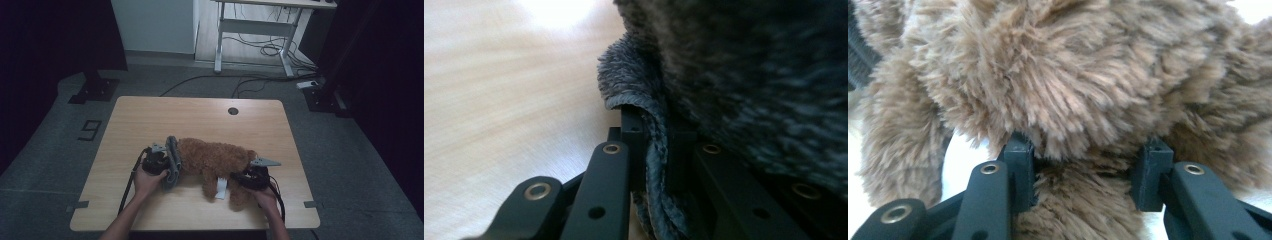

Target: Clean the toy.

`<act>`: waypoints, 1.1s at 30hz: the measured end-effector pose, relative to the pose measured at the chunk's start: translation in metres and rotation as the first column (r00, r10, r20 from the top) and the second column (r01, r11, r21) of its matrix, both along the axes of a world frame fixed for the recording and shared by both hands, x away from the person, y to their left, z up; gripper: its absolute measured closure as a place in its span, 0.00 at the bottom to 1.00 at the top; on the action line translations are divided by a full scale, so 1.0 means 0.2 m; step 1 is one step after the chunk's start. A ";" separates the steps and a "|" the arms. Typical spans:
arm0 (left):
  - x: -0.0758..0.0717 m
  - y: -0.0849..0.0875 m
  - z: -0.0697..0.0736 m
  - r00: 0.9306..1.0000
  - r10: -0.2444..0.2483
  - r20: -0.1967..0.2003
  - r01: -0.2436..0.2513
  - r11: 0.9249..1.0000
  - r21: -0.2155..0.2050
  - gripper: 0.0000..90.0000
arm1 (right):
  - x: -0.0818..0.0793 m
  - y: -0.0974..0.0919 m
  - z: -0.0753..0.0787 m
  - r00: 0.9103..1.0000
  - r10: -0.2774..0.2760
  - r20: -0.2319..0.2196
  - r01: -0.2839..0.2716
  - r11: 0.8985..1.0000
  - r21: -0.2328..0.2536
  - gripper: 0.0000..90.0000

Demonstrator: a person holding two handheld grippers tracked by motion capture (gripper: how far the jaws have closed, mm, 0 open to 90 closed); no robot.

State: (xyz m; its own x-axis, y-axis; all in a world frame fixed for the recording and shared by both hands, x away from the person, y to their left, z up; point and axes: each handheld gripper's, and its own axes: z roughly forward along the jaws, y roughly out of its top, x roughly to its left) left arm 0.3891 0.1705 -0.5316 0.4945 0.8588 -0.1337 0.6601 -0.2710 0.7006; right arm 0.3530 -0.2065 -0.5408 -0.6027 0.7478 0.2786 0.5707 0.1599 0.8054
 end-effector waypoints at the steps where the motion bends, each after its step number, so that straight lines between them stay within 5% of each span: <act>1: 0.00 0.01 0.01 1.000 0.002 0.002 -0.002 1.000 -0.015 0.91 | 0.01 -0.01 0.00 1.000 -0.002 0.003 0.002 1.000 0.001 0.61; 5: -0.02 0.05 0.16 0.997 0.022 0.079 -0.017 0.998 -0.058 0.91 | 0.03 -0.03 -0.01 1.000 -0.011 0.023 0.011 1.000 0.005 0.61; 9: -0.03 0.05 0.38 0.984 0.019 0.177 -0.003 0.996 -0.089 0.91 | 0.04 -0.04 -0.01 0.999 -0.001 0.050 0.001 1.000 -0.002 0.61; 14: -0.06 -0.22 0.55 0.957 -0.105 0.268 0.118 0.993 -0.031 0.91 | 0.04 -0.04 -0.01 0.998 0.001 0.055 -0.001 1.000 -0.003 0.61; 18: -0.04 -0.52 0.57 0.942 -0.203 0.268 0.211 0.977 -0.001 0.91 | 0.04 -0.04 -0.01 0.999 -0.001 0.055 0.001 1.000 0.001 0.61; 21: 0.02 -0.75 0.57 0.940 -0.239 0.242 0.251 0.968 -0.022 0.91 | 0.03 -0.04 -0.01 0.999 -0.001 0.051 0.000 1.000 0.011 0.61; 25: 0.07 -0.98 0.52 0.930 -0.282 0.235 0.272 0.959 0.075 0.91 | 0.03 -0.04 -0.01 0.999 0.003 0.054 -0.004 1.000 0.007 0.61; 27: 0.08 -1.02 0.46 0.931 -0.288 0.223 0.263 0.955 0.137 0.91 | 0.03 -0.04 -0.01 0.999 0.002 0.052 -0.002 1.000 0.005 0.61; 30: 0.11 -1.00 0.40 0.940 -0.266 0.215 0.241 0.961 0.136 0.91 | 0.03 -0.05 -0.02 0.999 0.001 0.048 -0.001 1.000 0.008 0.61; 33: 0.10 -0.95 0.41 0.938 -0.257 0.234 0.220 0.960 0.173 0.91 | 0.02 -0.04 -0.02 0.999 -0.003 0.050 0.003 1.000 0.005 0.61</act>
State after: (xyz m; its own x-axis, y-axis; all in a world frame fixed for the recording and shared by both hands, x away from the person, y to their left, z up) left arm 0.4084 -0.0197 -0.4501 0.6887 0.7121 0.1365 0.3708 -0.5077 0.7776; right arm 0.3580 -0.2142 -0.5443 -0.6138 0.7484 0.2515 0.5299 0.1543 0.8339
